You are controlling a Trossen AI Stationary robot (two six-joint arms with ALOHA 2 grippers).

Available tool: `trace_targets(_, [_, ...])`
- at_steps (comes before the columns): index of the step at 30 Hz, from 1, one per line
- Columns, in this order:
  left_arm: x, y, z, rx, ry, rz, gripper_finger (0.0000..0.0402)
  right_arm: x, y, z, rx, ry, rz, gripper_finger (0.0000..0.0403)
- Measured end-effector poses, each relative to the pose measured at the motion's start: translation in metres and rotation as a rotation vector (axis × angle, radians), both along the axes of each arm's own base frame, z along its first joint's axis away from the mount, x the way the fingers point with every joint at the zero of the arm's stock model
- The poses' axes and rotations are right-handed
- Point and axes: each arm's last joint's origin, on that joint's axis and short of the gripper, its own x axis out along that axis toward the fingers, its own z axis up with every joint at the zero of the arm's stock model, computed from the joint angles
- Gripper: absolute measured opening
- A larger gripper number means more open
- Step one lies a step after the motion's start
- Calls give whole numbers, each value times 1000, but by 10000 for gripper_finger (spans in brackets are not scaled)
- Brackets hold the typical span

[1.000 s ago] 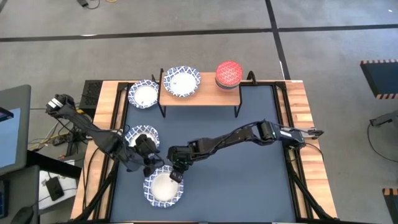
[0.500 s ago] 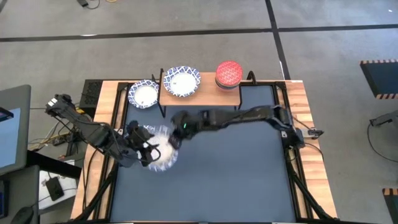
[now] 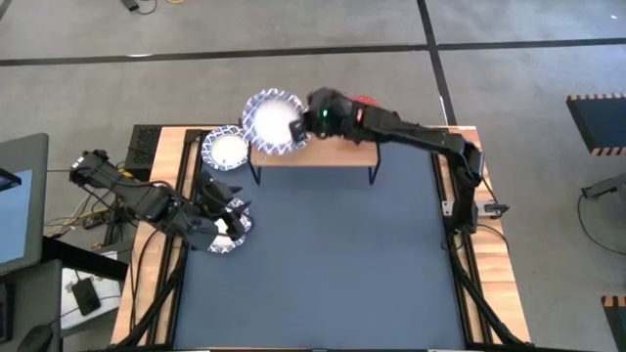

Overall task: Place and stack bowls onto a shelf
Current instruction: Stack the white bowl on top of the other white bowl on the shelf

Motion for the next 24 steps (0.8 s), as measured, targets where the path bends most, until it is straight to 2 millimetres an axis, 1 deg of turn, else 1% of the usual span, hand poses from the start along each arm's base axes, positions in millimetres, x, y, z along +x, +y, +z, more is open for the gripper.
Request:
trace_targets(3, [1,7,-2,-26,19,33,199,-10,-26,-5,28,36,-35,26])
trace_targets(4, [2,9,-2,-40,25,44,199,-10,-34,-10,30,49,-39,29])
trace_targets(7, [1,15,-5,-75,48,71,199,-14,-51,-21,68,83,-32,47])
trace_targets(9, [1,17,-6,-99,56,88,199,-16,-61,-24,108,73,5,58])
trace_targets(12, [0,19,-7,-127,56,108,199,-18,-69,-25,160,38,77,69])
trace_targets(15, [1,21,-7,-142,43,127,199,-19,-74,-28,189,36,101,80])
trace_targets(21, [1,23,-7,-148,44,138,199,-20,-75,-24,169,13,111,113])
trace_targets(24, [2,25,-7,-144,46,146,199,-18,-72,-20,142,-1,132,130])
